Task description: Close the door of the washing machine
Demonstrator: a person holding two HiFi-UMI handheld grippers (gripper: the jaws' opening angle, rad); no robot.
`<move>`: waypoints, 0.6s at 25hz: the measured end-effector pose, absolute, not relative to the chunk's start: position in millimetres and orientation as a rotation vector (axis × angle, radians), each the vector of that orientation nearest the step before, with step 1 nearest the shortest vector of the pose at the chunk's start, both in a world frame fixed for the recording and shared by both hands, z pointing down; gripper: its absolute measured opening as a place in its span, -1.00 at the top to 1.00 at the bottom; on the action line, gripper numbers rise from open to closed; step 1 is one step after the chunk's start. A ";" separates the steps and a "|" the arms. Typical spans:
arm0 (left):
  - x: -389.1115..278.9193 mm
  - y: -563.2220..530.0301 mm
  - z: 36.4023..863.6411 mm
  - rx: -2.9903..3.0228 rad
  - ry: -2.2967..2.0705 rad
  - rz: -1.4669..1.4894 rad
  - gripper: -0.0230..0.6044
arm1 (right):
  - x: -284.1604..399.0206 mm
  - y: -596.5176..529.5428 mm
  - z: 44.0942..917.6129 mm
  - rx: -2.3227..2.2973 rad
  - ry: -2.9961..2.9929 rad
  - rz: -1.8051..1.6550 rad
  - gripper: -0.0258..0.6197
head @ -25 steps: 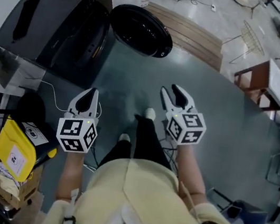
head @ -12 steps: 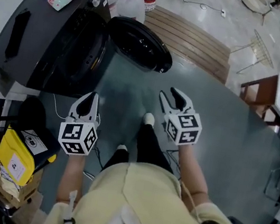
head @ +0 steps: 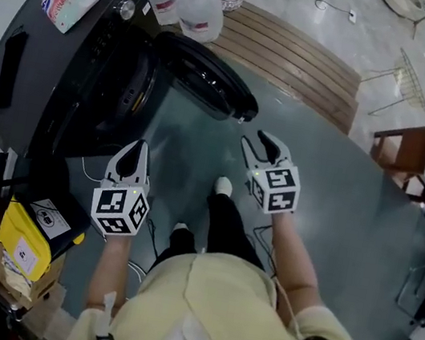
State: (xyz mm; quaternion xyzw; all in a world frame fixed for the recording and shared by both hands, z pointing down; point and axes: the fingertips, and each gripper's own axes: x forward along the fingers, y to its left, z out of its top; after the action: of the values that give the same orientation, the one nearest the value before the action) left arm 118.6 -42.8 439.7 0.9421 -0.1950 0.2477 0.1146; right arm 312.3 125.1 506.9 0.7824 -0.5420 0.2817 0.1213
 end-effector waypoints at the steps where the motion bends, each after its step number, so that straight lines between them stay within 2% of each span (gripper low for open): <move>1: 123.7 -45.1 440.9 2.760 -0.584 0.729 0.90 | 321.1 123.1 511.9 2.278 -1.583 0.828 0.50; 15: 164.5 -66.2 474.4 2.684 -0.738 0.769 0.90 | 397.7 77.6 582.5 2.096 -1.594 0.881 0.50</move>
State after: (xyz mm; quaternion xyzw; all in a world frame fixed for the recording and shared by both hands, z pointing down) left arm 164.5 -66.2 474.4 0.9219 -0.2534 0.2642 0.1266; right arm 397.7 77.6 582.5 0.7422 -0.5646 0.3121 0.1816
